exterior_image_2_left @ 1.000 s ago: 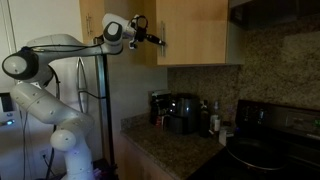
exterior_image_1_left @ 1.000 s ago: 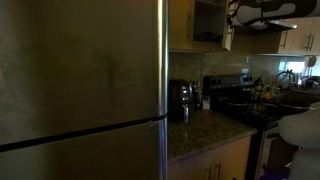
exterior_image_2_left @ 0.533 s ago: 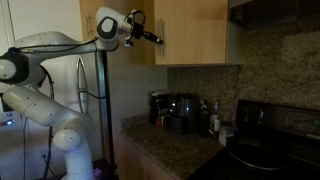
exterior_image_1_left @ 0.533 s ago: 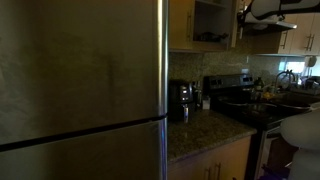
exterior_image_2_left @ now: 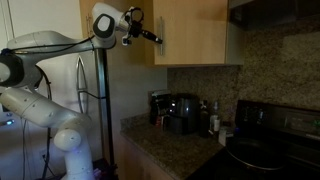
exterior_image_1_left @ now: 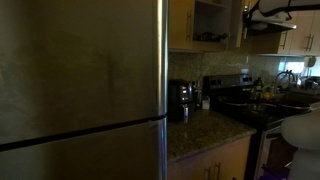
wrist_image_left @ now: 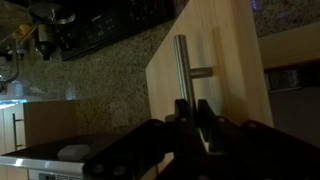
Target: Open the door of the kitchen cabinet
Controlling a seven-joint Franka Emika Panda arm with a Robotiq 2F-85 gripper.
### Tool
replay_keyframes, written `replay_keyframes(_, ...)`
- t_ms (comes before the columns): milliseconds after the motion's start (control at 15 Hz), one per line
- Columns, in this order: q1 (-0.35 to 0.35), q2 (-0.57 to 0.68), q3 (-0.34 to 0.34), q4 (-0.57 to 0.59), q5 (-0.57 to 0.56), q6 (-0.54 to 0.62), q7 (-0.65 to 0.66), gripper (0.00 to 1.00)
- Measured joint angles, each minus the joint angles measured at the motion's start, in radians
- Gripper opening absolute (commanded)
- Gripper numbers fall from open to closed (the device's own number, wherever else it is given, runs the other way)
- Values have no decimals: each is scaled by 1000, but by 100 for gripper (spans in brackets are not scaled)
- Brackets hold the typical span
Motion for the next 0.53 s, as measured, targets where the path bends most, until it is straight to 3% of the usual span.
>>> replay_keyframes(267, -7, 1, 0, 1, -15, -1, 10, 0)
replay_keyframes(533, 0, -36, -65, 3, -9, -53, -4, 0)
